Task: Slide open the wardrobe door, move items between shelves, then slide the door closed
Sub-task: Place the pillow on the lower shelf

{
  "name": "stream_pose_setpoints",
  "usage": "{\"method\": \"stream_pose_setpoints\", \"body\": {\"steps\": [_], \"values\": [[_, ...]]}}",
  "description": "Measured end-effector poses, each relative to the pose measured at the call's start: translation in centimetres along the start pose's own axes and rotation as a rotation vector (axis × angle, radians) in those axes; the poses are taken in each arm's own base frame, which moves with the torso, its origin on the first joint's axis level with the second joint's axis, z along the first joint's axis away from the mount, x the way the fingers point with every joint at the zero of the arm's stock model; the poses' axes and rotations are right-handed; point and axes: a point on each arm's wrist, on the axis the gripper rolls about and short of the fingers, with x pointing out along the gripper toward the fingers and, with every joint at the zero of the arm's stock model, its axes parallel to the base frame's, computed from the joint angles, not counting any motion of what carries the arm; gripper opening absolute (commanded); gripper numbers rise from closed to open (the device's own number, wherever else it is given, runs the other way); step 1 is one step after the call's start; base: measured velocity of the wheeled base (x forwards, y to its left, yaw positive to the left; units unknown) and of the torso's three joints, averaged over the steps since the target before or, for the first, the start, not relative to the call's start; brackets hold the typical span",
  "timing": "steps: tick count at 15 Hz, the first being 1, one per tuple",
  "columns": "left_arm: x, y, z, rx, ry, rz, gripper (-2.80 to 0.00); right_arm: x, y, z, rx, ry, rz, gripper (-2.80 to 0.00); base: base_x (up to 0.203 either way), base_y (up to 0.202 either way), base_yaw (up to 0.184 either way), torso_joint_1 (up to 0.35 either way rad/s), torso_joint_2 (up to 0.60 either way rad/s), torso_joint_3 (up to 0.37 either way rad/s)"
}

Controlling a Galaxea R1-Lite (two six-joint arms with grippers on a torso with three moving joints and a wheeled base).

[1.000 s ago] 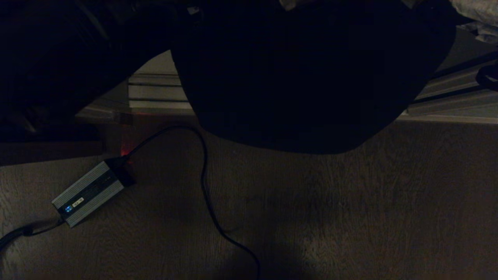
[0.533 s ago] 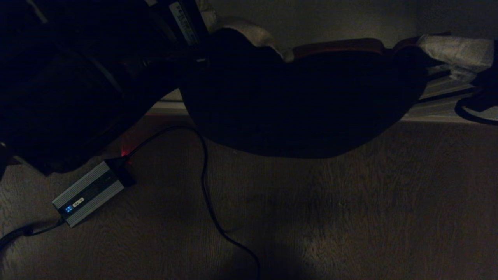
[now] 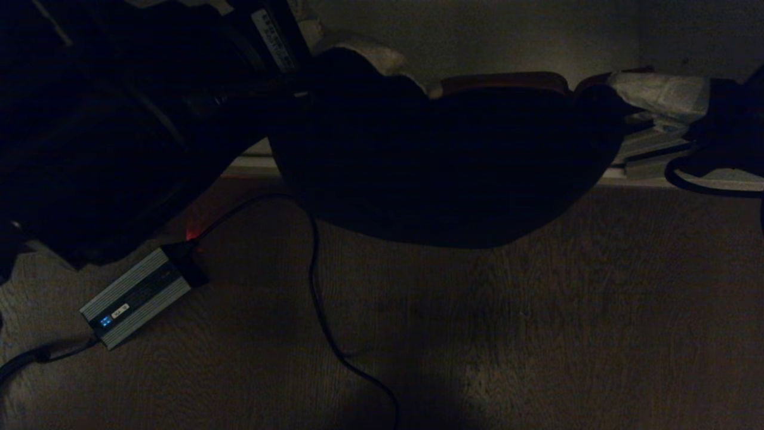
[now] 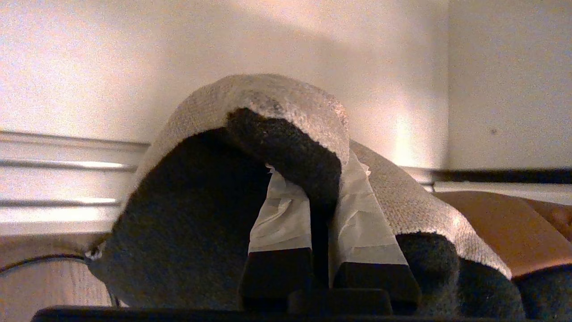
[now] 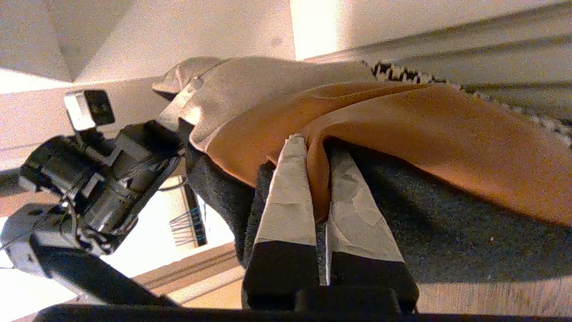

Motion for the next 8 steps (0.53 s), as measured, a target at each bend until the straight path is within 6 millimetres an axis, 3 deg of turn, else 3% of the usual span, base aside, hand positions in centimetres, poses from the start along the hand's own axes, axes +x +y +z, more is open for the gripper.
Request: {"method": "stream_pose_setpoints", "body": {"steps": [3, 4, 8], "values": [[0.34, 0.35, 0.23, 0.001, -0.013, 0.017, -2.80, 0.55, -0.48, 0.72, -0.010, -0.018, -0.010, -2.80, 0.000, 0.000, 0.000, 0.000, 0.00, 0.000], [0.41, 0.48, 0.16, 0.004, -0.013, 0.022, 0.00, 0.69, -0.63, 0.77, -0.010, -0.019, -0.012, -2.80, 0.000, 0.000, 0.000, 0.000, 0.00, 0.000], [0.65, 0.88, -0.14, 0.010, -0.008, 0.033, 0.00, 1.19, -1.13, 0.78, -0.003, -0.014, -0.020, -2.80, 0.000, 0.000, 0.000, 0.000, 0.00, 0.000]]}}
